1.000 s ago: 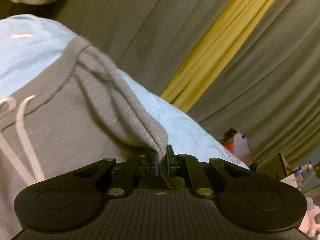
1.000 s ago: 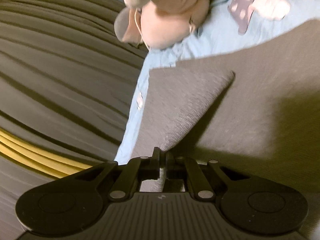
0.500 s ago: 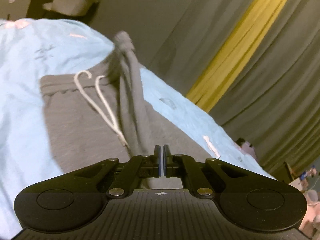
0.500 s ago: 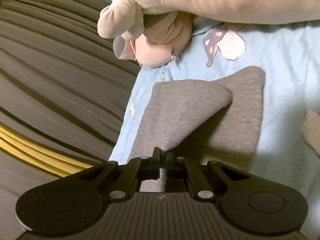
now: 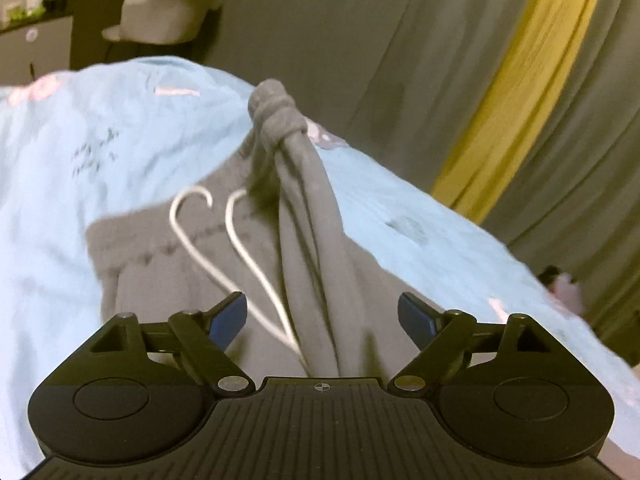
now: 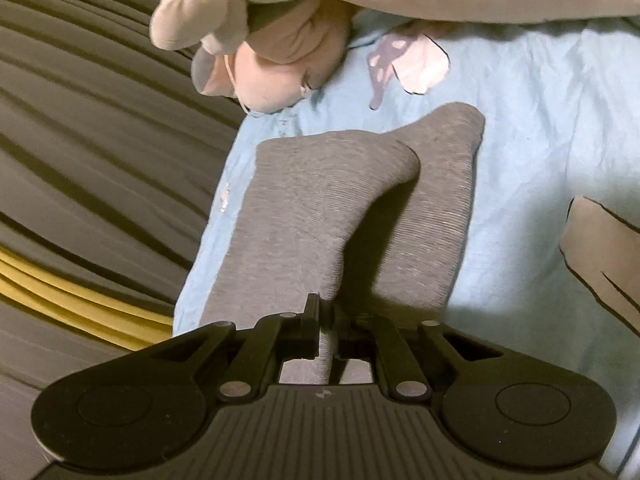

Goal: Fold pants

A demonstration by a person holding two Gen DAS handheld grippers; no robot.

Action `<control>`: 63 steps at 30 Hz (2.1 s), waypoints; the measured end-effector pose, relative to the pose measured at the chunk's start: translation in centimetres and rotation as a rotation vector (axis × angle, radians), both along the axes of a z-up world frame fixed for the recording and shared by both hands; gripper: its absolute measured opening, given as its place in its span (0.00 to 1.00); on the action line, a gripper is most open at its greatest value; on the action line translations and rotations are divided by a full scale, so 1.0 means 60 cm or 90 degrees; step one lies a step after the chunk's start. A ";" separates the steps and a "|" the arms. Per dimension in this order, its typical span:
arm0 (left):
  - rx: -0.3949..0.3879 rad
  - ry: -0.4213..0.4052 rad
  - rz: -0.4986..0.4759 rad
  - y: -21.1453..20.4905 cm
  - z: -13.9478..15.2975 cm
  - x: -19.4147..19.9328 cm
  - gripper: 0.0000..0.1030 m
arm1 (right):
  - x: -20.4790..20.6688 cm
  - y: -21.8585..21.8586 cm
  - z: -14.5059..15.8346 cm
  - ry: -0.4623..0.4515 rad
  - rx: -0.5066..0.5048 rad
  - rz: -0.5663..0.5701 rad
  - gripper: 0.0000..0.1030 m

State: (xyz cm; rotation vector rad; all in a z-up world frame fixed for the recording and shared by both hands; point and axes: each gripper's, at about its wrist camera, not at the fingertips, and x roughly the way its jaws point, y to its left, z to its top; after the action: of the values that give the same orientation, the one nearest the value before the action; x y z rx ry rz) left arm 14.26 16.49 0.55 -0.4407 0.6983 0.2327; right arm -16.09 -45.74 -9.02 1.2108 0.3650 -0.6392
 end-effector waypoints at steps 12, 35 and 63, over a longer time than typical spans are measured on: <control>-0.061 0.084 -0.011 0.040 -0.063 0.107 0.34 | -0.013 -0.045 -0.021 -0.068 0.021 -0.056 0.41; -0.139 -0.003 0.011 0.133 -0.014 -0.086 0.08 | -0.029 -0.073 0.070 0.005 -0.119 0.003 0.05; 0.016 0.013 0.152 0.148 -0.029 -0.152 0.59 | -0.065 -0.082 0.028 0.054 -0.124 0.018 0.05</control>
State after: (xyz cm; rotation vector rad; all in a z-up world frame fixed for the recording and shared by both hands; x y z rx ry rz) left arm 5.12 25.39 -1.18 -0.4990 0.6623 0.4707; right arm -19.98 -50.69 -7.32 0.9927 0.3816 -0.6870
